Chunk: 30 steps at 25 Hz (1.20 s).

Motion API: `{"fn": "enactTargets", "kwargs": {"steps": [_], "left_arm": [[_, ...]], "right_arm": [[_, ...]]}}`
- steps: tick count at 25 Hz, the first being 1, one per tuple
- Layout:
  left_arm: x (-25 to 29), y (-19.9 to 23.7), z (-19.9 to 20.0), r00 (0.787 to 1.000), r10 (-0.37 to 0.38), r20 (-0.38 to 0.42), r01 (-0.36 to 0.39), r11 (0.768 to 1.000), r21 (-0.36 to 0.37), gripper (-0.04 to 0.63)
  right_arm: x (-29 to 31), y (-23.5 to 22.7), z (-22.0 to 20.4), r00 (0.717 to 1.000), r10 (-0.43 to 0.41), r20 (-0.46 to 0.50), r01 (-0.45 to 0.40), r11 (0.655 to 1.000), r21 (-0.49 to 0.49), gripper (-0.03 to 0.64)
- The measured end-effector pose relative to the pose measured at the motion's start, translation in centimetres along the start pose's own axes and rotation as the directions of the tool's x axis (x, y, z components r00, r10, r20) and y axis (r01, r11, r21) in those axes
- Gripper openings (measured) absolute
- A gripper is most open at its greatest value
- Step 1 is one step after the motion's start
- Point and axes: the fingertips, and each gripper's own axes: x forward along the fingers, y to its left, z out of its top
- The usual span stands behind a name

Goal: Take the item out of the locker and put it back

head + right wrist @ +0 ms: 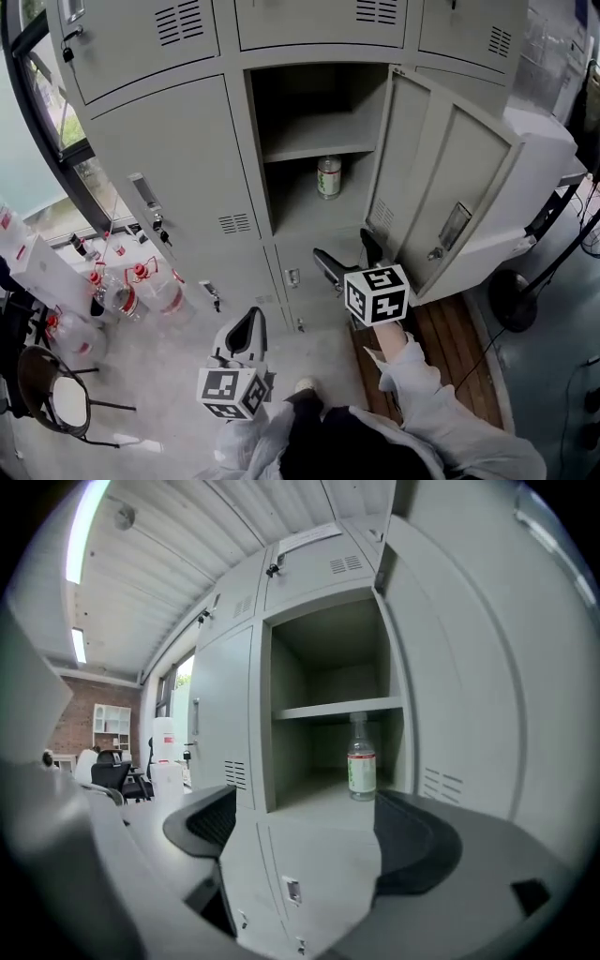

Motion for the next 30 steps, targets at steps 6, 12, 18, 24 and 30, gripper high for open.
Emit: {"fn": "enactTargets", "kwargs": {"steps": [6, 12, 18, 24, 30], "left_arm": [[-2.2, -2.8, -1.6, 0.999, -0.031, -0.024, 0.031, 0.999, 0.009, 0.008], [-3.9, -5.2, -3.2, 0.997, -0.063, -0.04, 0.063, 0.998, 0.008, 0.008], [-4.1, -6.9, -3.0, 0.995, -0.094, -0.028, 0.095, 0.995, 0.015, 0.008], [-4.1, -7.7, -2.9, 0.993, -0.118, -0.017, 0.118, 0.993, 0.018, 0.008], [-4.3, -7.8, -3.7, 0.992, -0.125, -0.033, 0.125, 0.992, 0.015, 0.008]], "right_arm": [[-5.8, 2.6, -2.0, 0.998, 0.06, 0.018, -0.061, 0.998, 0.034, 0.457], [-11.5, 3.9, -3.8, 0.997, 0.077, -0.002, -0.077, 0.996, 0.037, 0.451], [-16.5, 4.6, -4.0, 0.998, 0.049, 0.03, -0.052, 0.995, 0.085, 0.39], [-19.1, 4.2, -4.6, 1.0, 0.009, 0.017, -0.009, 0.999, 0.049, 0.166], [-20.2, 3.3, -5.3, 0.998, -0.04, 0.037, 0.038, 0.997, 0.068, 0.011]]}}
